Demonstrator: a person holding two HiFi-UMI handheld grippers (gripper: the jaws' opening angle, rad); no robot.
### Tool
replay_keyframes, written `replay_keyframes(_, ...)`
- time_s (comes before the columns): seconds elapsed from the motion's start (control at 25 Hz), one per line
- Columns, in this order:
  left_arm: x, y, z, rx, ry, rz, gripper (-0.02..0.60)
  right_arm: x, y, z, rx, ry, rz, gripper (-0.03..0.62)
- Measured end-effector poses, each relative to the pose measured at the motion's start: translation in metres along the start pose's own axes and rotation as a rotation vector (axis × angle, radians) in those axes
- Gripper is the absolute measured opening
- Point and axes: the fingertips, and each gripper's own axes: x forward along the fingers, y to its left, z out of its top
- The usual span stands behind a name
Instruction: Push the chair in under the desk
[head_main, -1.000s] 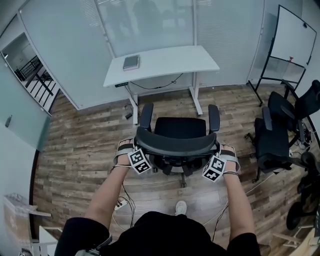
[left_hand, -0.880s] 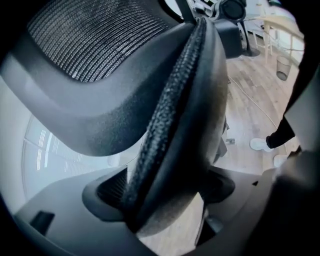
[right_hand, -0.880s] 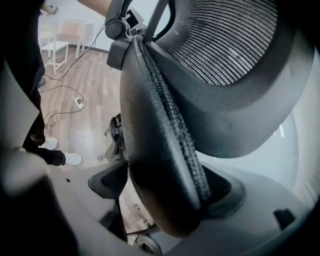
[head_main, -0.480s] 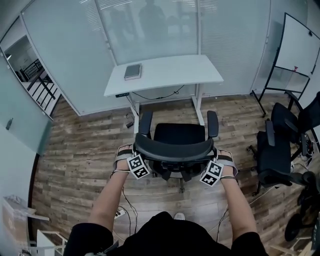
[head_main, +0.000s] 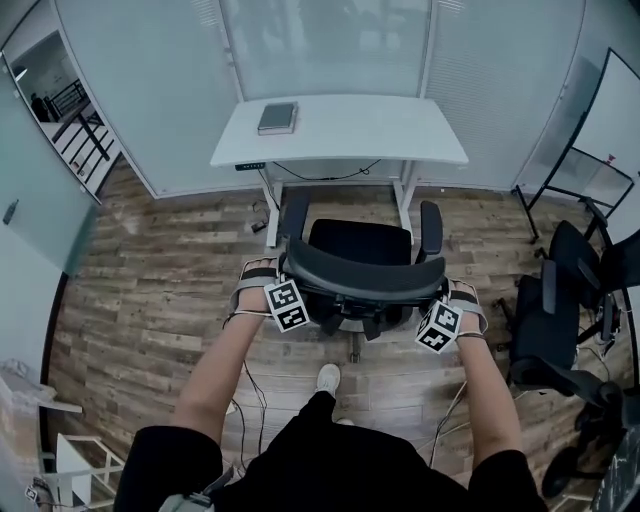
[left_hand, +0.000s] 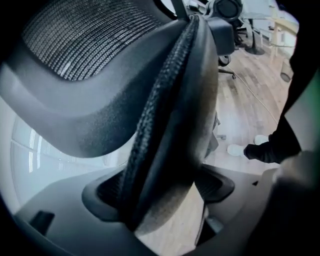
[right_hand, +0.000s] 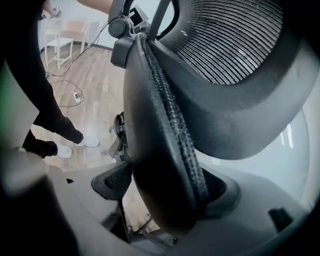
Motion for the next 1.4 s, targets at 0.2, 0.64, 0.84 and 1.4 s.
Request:
replay_keyframes(0.2,0.027,0.024,0.010,-0.003,0.004,-0.011,0.431,0.030,-0.029,0.001,-0.024,0.002,0.031,0.400)
replay_keyframes(0.64,0.081,0.078,0.020,-0.013,0.007,-0.022,0.430,0.097,-0.093,0.017,-0.029,-0.037,0.032,0.419)
replay_keyframes(0.84,0.105,0.106,0.020,-0.023,0.006,-0.014,0.426,0.125,-0.122,0.030,-0.019,-0.056,0.011,0.437)
replay_keyframes(1.4,0.167,0.176,0.028,-0.023,-0.021,-0.002,0.422,0.193,-0.191,0.055,-0.026,-0.059,0.001,0.445)
